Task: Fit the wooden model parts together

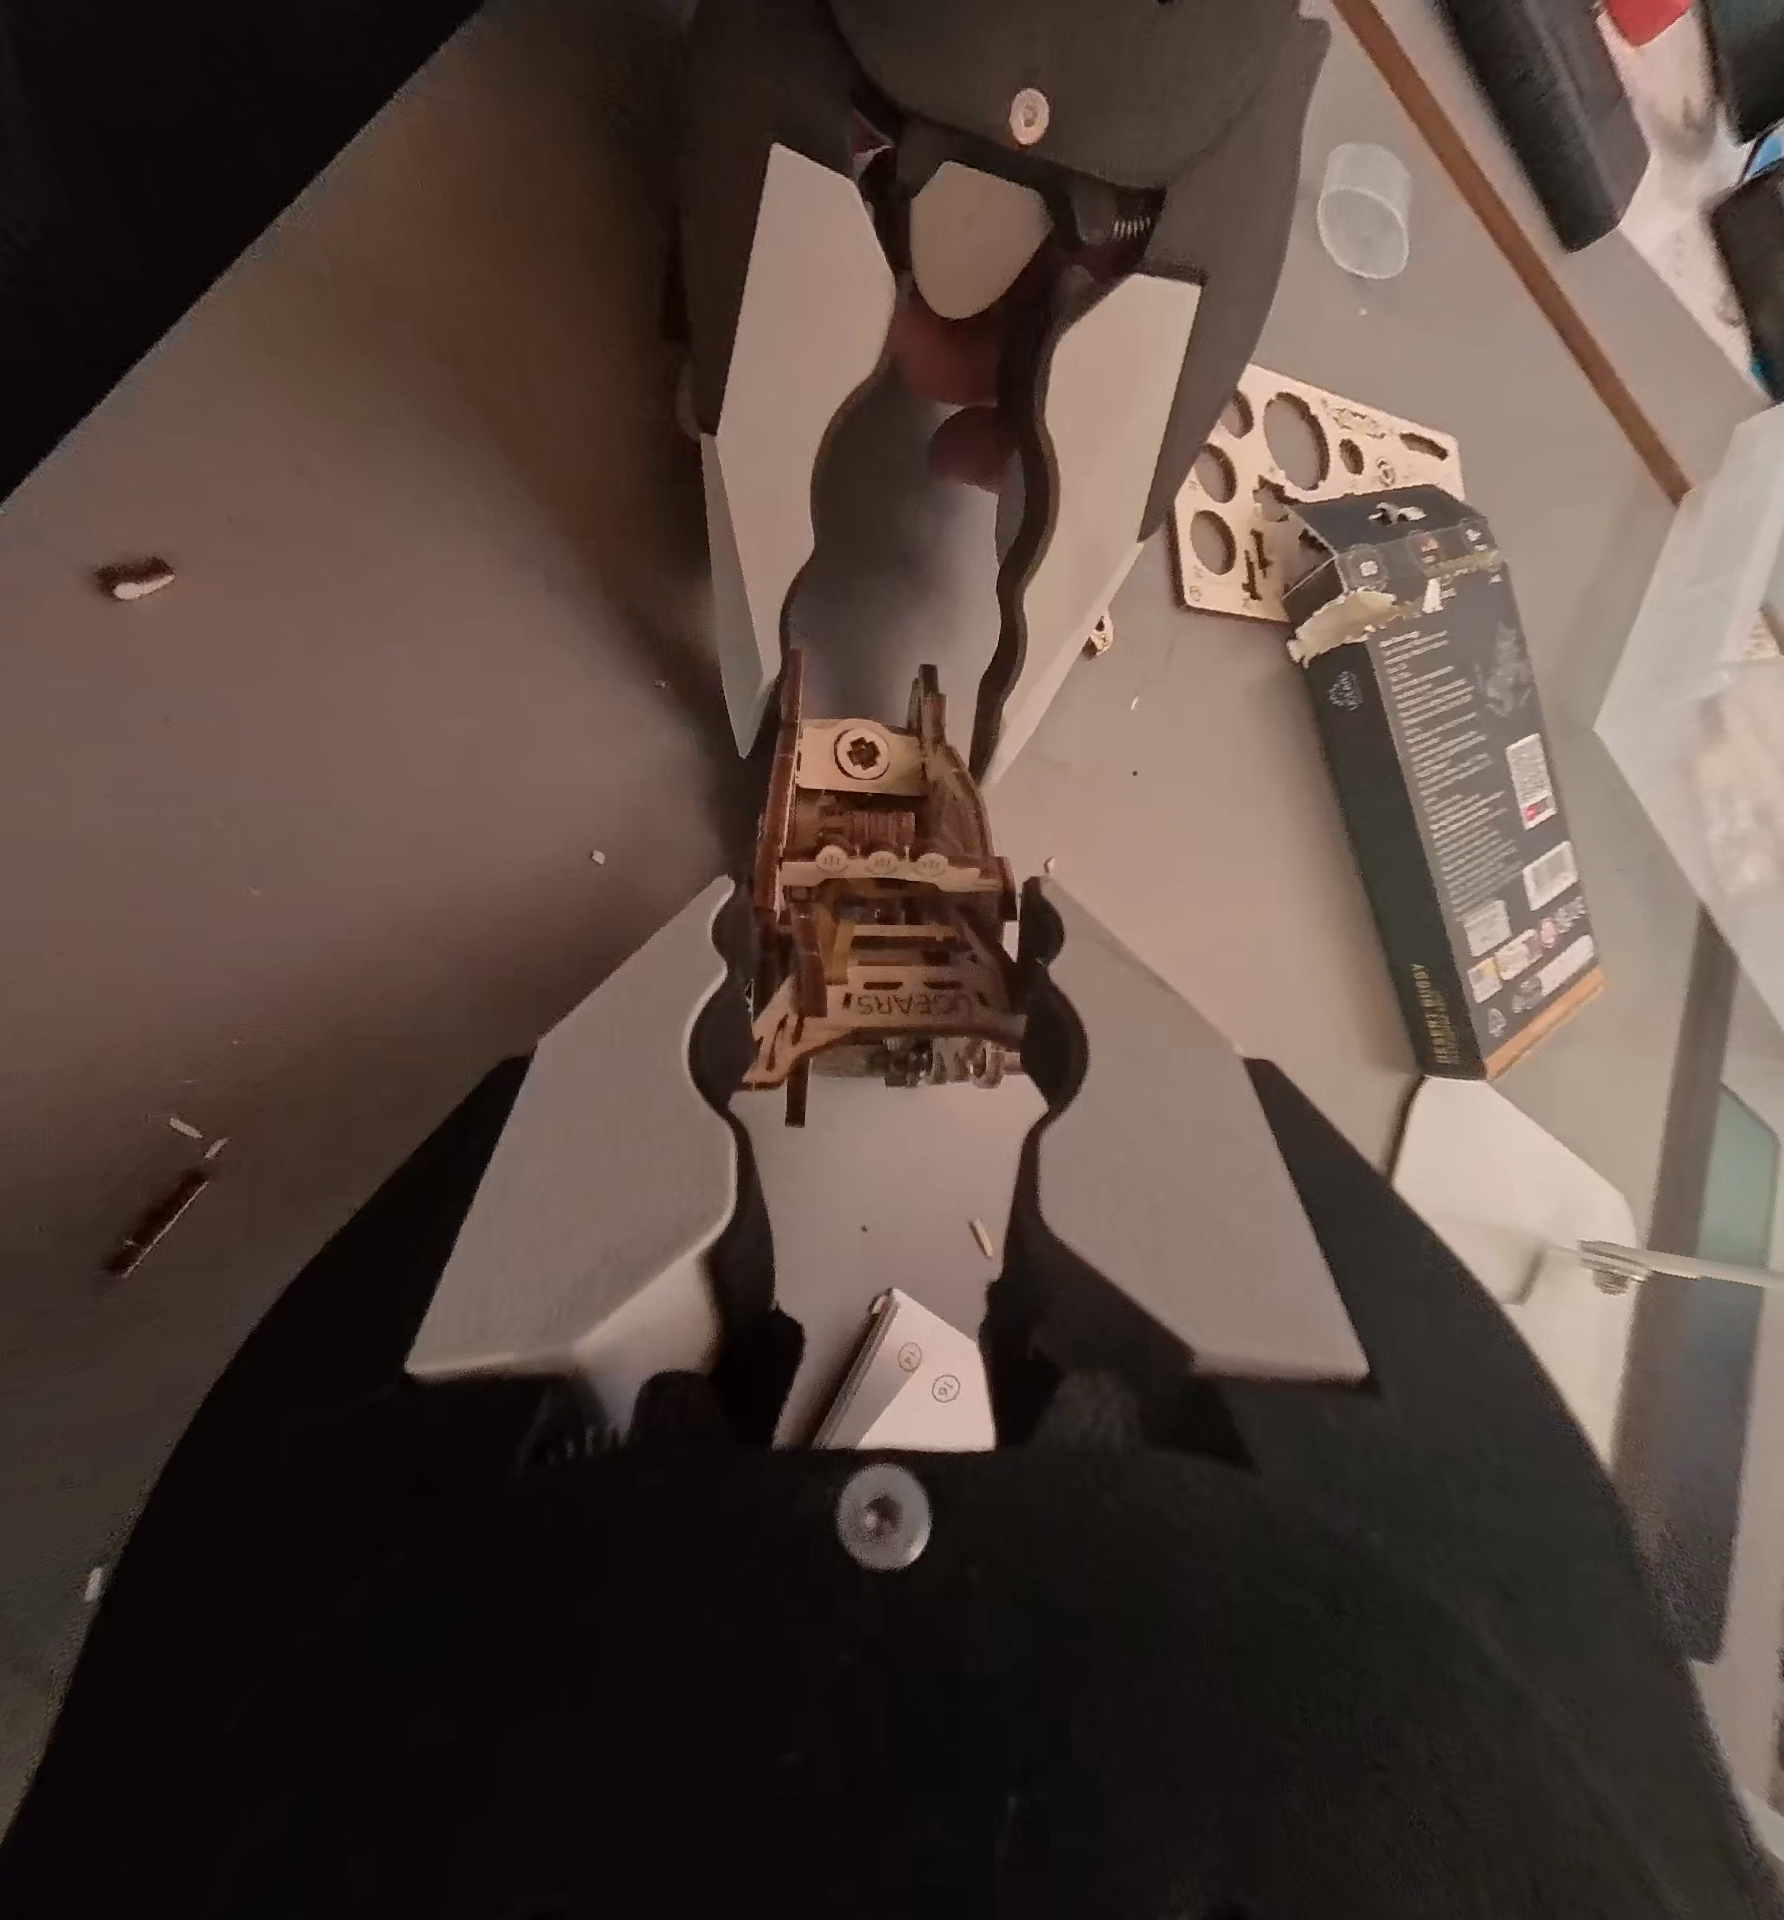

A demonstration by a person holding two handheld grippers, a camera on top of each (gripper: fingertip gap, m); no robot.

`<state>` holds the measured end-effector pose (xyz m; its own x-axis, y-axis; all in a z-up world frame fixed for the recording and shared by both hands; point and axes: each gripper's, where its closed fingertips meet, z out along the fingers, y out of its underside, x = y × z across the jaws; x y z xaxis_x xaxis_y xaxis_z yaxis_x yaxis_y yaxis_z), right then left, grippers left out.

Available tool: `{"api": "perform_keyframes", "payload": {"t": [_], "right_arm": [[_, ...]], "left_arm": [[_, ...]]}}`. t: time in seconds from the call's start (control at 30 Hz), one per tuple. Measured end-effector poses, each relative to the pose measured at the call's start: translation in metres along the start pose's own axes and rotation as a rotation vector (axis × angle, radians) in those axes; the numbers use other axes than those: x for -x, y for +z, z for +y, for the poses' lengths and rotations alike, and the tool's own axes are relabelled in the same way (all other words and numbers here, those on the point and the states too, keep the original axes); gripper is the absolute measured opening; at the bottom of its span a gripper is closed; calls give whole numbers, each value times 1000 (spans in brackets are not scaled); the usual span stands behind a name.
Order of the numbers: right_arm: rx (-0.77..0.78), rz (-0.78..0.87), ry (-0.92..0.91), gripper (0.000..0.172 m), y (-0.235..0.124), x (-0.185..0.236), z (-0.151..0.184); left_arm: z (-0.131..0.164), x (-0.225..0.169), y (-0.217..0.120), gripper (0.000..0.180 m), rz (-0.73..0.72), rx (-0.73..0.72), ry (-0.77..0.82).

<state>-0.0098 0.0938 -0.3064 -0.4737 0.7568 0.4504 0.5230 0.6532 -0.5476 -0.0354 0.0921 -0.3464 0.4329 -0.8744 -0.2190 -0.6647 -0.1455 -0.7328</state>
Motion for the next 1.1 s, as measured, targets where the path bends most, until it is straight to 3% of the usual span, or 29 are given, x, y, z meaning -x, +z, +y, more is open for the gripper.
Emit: {"api": "perform_keyframes", "payload": {"t": [0.03, 0.1, 0.4, 0.57, 0.67, 0.93, 1.1], "right_arm": [[2, 19, -17, 47, 0, 0, -1], [16, 70, -54, 47, -1, -2, 0], [45, 190, -162, 47, -4, -1, -2], [13, 202, -54, 49, -7, -5, 0], [5, 197, 14, 72, -15, -12, 0], [25, 201, -37, 56, -15, -9, 1], [27, 212, -13, 53, -12, -9, 5]], "left_arm": [[0, 0, 0, 51, -2, -2, 7], [0, 1, 0, 40, -14, -2, 30], [-3, 6, 0, 38, -104, -23, 153], [-5, 8, 0, 38, -124, -31, 165], [-5, 11, 1, 38, -154, -24, 195], [-14, 24, -6, 38, -305, -43, 325], [-13, 24, -4, 38, -304, -39, 330]]}}
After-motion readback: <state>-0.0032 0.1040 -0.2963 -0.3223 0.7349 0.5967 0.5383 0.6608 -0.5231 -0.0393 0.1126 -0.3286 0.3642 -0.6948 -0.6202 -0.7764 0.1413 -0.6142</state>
